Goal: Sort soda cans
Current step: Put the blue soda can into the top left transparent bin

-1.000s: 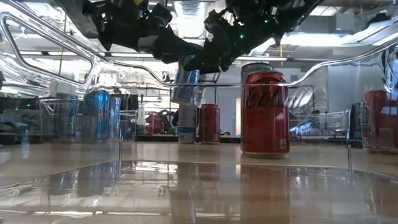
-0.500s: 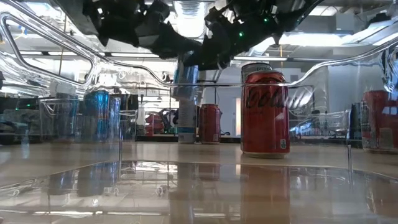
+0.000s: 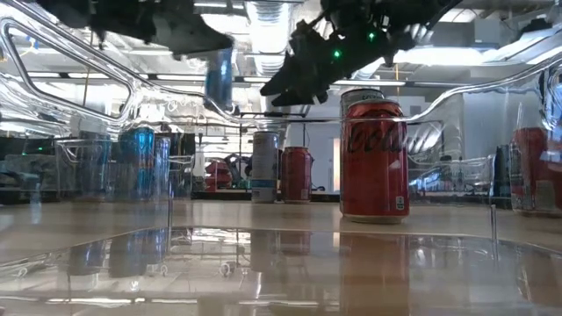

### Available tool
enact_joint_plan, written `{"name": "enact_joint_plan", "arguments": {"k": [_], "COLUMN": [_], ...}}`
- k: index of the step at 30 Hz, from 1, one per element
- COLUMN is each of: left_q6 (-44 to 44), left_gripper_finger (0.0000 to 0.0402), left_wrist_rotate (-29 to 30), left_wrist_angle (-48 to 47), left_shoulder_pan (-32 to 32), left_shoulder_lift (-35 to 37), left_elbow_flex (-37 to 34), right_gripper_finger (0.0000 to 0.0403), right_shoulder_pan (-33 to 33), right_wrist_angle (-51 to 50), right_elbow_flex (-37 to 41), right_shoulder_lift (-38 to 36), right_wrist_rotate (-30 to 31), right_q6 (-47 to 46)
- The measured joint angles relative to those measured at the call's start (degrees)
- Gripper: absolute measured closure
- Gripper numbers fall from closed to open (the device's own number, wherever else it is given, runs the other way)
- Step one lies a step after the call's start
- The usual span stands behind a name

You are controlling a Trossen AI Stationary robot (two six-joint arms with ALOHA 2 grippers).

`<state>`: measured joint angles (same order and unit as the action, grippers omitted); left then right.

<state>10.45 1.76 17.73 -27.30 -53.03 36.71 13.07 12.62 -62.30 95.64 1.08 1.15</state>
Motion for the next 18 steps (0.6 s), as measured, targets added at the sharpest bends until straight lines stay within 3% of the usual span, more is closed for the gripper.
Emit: {"name": "enact_joint_plan", "arguments": {"k": [5,11,18], "left_q6": [-2.90,-4.93,-5.39], "left_gripper_finger": [0.0166,0.0164,0.0163], "left_wrist_rotate": [0.89,2.46,3.83], "left_wrist_angle": [2.74,7.60,7.35], "left_shoulder_pan": [-5.02,-10.27,-14.63], "left_shoulder_lift": [5.51,7.04,8.63], "left_elbow_flex": [-7.24,-14.92,-15.67], "right_gripper_finger": [0.0060,0.0061,0.0061], "right_shoulder_pan": [0.16,0.14,0.14], "right_wrist_angle": [0.54,1.82,2.15], "right_elbow_flex": [0.00,0.00,0.00], "right_shoulder_lift": [0.00,0.00,0.00], "right_wrist_rotate": [-0.02,0.00,0.00], "right_q6": [-0.74,-0.74,-0.68]}}
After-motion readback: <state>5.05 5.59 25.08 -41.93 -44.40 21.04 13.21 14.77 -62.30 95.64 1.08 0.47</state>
